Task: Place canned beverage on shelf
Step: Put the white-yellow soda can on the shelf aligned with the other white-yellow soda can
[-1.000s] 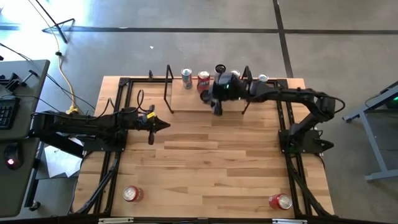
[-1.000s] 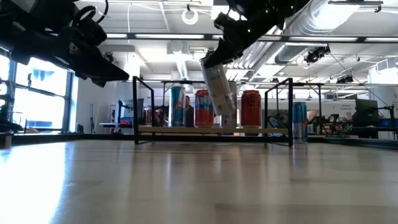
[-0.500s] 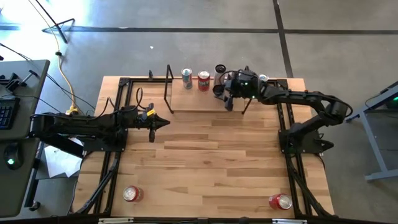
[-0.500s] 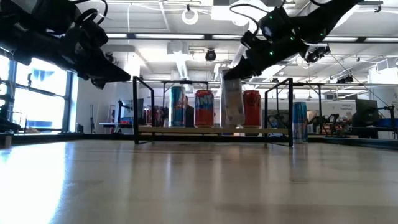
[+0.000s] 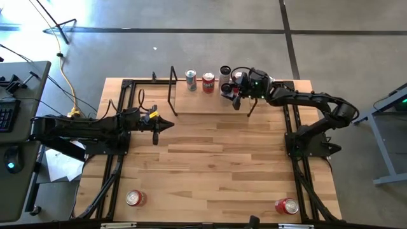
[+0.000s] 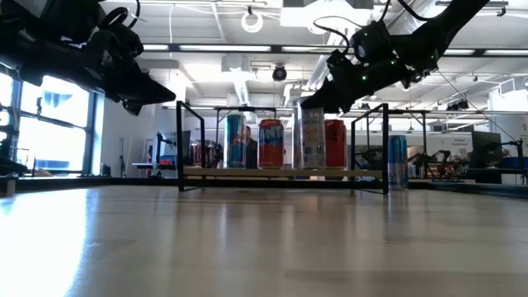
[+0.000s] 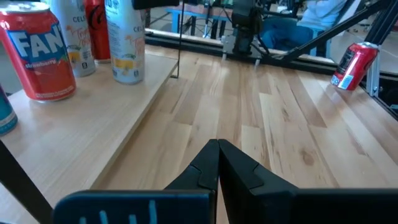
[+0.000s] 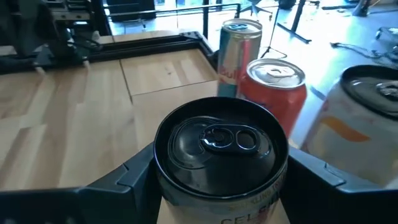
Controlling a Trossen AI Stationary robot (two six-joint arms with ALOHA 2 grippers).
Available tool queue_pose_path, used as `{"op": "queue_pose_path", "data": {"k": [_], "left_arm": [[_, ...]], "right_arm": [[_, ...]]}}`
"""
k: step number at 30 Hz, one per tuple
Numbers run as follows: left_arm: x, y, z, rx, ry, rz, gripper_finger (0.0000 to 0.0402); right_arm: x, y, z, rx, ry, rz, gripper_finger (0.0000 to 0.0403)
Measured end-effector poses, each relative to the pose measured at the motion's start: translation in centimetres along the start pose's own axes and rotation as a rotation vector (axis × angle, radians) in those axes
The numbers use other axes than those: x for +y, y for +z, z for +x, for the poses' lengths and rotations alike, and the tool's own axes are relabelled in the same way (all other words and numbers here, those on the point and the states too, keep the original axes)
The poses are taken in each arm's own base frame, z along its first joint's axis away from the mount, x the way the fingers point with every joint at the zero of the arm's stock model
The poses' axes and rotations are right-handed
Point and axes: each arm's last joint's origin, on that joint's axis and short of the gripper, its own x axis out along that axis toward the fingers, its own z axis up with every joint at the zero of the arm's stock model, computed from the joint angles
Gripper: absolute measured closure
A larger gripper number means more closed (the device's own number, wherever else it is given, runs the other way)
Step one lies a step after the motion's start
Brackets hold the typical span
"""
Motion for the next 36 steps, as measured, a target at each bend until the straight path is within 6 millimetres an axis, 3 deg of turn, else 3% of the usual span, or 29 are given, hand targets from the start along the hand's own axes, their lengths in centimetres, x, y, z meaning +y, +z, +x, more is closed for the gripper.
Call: {"op": "queue_pose_path", "data": {"k": [10,20,36], "left_arm": [[0.0,0.02,0.0,-0.002,0.0,-0.006,0.0401],[-0.02,0.0,0.0,0.0,-0.001,-0.014,0.0401],[-0.03,-0.01,0.0,0.001,-0.007,-0.016,0.0401]], "right_arm": [[-0.15,-0.09,0.0,0.015,-0.059,0.013,0.0164],[-0.23,-0.13,-0.01,0.021,-0.089,0.037,0.0087],[0.27,0.55,0.19,-0.019,-0.076,0.02,0.008]]}}
